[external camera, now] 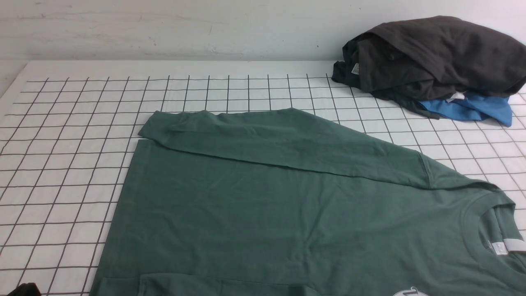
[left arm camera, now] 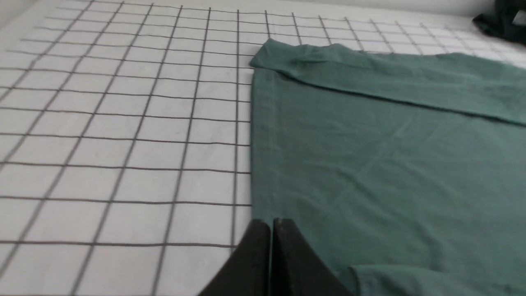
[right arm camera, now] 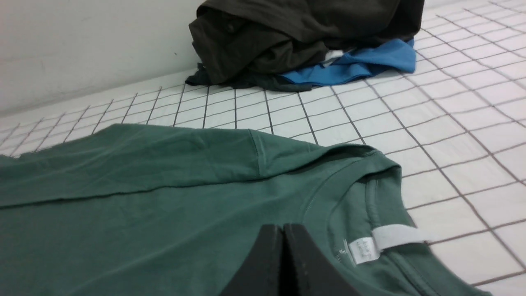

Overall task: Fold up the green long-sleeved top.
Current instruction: Use the left arm to clamp the cuff closest to it

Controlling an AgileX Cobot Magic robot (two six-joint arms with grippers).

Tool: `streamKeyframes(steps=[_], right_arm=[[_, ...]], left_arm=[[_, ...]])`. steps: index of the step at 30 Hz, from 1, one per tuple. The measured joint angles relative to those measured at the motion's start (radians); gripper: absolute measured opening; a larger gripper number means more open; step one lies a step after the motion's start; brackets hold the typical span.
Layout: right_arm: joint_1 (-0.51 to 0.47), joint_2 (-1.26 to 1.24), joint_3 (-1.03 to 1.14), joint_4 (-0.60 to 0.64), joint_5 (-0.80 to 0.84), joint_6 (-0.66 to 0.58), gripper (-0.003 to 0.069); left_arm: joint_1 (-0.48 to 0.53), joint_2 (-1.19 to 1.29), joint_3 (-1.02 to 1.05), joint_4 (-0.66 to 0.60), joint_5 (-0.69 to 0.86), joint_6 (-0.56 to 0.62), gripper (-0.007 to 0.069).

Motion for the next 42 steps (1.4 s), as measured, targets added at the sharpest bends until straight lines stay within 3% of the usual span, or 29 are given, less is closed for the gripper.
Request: streamKeyframes(steps=[2, 4, 5, 9, 14, 21, 27, 33, 38, 40, 42], right_arm=[[0.0, 0.0, 0.0, 0.086, -0.005, 0.023, -0.0014], [0.0, 0.0, 0.0, 0.136, -0.008, 0.037, -0.0014], [0.0, 0.0, 0.001, 0.212, -0.012, 0.058, -0.0014], [0.0, 0.0, 0.001, 0.439, -0.017, 0.123, -0.0014], [0.0, 0.0, 0.001, 0.663, -0.028, 0.143, -0.0014], [0.0, 0.0, 0.002, 0.705, -0.103, 0.145, -0.0014], [0.0, 0.0, 0.002, 0.699, -0.218, 0.107, -0.0014], [0.0, 0.029, -0.053, 0.608, -0.144, -0.096, -0.0014], [0.0, 0.282, -0.325, 0.424, 0.059, -0.361, -0.0014], [0.0, 0.393, -0.417, 0.371, 0.165, -0.415, -0.0014], [0.0, 0.467, -0.495, 0.345, 0.244, -0.45, -0.0014]], left_arm=[[0.0, 0.0, 0.001, -0.204, -0.019, -0.01, -0.0007], [0.0, 0.0, 0.002, -0.311, -0.029, -0.016, -0.0007], [0.0, 0.0, 0.002, -0.461, -0.036, -0.019, -0.0007], [0.0, 0.0, 0.002, -0.701, -0.051, -0.023, -0.0007], [0.0, 0.0, 0.002, -0.8, -0.063, -0.026, -0.0007], [0.0, 0.0, 0.0, -0.817, -0.029, 0.025, -0.0007], [0.0, 0.009, -0.153, -0.763, 0.1, 0.357, -0.0007], [0.0, 0.198, -0.344, -0.508, 0.208, 0.384, -0.0007], [0.0, 0.534, -0.638, -0.096, 0.539, 0.358, -0.0007], [-0.009, 0.652, -0.738, 0.033, 0.665, 0.346, -0.0007], [-0.024, 0.705, -0.778, 0.087, 0.711, 0.326, -0.0007]])
